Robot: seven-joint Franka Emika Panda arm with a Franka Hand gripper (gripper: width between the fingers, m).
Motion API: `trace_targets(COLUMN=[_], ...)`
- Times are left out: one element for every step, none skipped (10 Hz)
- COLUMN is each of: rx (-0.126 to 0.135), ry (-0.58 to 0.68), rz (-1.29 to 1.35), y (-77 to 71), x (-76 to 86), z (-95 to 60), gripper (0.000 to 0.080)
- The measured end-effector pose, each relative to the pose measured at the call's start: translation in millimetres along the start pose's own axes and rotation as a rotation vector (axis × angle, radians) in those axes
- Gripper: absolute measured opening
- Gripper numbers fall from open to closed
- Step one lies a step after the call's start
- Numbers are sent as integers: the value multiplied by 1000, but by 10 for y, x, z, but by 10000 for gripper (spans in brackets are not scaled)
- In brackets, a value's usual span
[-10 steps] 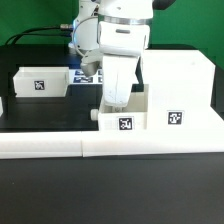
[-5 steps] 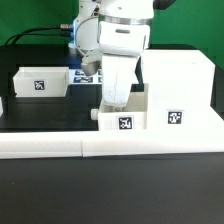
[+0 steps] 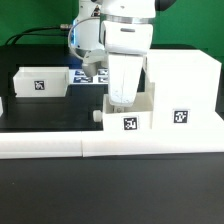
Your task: Assemble drawer
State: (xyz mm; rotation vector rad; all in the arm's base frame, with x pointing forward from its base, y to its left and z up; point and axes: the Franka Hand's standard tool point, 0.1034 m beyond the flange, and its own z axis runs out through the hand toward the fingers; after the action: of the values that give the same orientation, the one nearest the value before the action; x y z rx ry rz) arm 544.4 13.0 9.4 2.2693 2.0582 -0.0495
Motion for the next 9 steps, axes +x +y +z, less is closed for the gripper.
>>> trace_targets(rx=[4,5,8,27,35,49,59,61,56], ry=[-1,-1,-3,-11,-16,-23,-30,-34,-37], rz=[1,1,2,4,4,4,5,8,10], y=[-11,-15,-18,-37,-33,-26,-24,-7,7], x=[-10,-13,-19,-31,-31,-33,-51,-82,-146], z=[8,10,4,-38,-96,-179,-266,-365,-449], gripper=[42,46,46,232,372,507,507,622,642])
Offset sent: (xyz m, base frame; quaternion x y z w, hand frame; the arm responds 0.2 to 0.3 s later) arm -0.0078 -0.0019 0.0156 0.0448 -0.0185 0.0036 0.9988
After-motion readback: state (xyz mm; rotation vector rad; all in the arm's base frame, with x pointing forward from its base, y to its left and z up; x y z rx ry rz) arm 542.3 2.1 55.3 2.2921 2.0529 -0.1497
